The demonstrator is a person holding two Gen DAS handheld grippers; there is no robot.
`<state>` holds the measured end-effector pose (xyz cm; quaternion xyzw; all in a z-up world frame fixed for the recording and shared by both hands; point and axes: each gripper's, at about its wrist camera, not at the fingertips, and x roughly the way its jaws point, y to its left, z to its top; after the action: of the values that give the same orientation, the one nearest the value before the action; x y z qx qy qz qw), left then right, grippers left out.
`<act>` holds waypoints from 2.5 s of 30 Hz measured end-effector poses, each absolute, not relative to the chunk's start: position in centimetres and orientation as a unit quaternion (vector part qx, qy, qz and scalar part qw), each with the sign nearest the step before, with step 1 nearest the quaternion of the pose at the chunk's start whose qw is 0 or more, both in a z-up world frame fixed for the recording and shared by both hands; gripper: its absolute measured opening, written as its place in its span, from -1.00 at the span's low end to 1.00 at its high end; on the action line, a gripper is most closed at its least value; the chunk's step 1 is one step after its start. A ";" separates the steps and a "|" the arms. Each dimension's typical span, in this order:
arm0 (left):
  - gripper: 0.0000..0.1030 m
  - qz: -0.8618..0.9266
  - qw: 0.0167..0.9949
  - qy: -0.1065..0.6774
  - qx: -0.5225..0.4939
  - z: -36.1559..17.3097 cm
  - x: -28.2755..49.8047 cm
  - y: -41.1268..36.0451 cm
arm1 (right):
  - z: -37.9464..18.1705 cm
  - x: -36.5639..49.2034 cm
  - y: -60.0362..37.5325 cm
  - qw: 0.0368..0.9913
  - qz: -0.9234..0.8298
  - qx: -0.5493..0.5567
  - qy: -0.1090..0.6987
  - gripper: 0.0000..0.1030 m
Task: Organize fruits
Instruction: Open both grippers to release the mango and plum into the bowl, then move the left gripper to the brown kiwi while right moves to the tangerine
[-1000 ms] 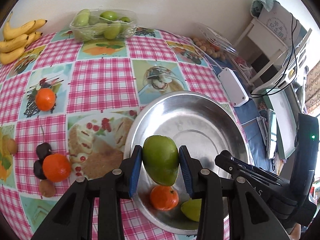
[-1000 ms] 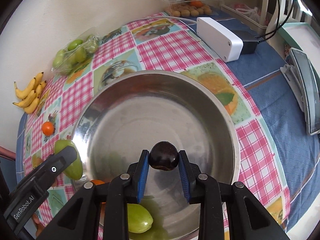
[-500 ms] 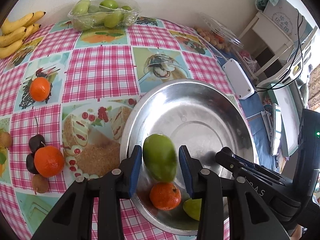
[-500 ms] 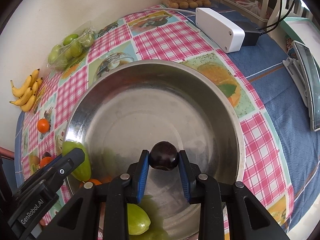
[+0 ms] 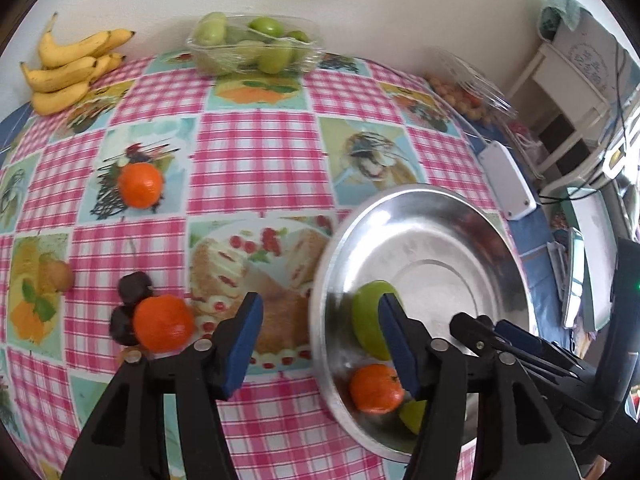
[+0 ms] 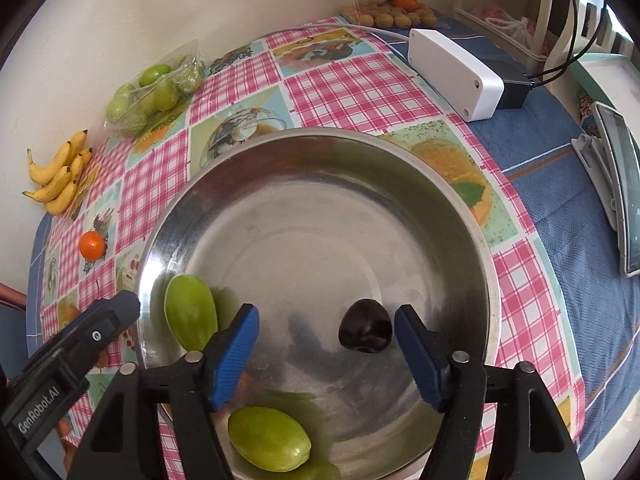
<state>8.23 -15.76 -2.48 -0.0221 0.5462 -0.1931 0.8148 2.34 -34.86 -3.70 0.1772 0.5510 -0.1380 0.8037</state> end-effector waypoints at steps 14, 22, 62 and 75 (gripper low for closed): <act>0.69 -0.102 0.837 0.538 0.012 -3.1 9.0 -12.9 | -3.9 2.7 -34.4 0.806 -0.136 0.155 0.555 1.00; 0.86 -0.077 0.845 0.528 0.025 -3.1 9.2 -11.8 | -3.6 2.9 -34.3 0.810 -0.130 0.158 0.549 1.00; 0.90 0.017 0.844 0.534 -0.041 -0.6 9.2 -1.0 | 0.2 3.5 -28.0 0.830 -0.181 0.095 0.518 1.00; 0.90 0.053 0.824 0.560 -0.070 -0.7 10.2 2.9 | -0.2 5.3 -22.8 0.823 -0.133 0.116 0.539 1.00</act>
<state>10.25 2.94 -0.72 -0.0703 0.5596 0.0529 0.8241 5.32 -22.81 -0.22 0.1157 0.5395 -0.1325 0.8234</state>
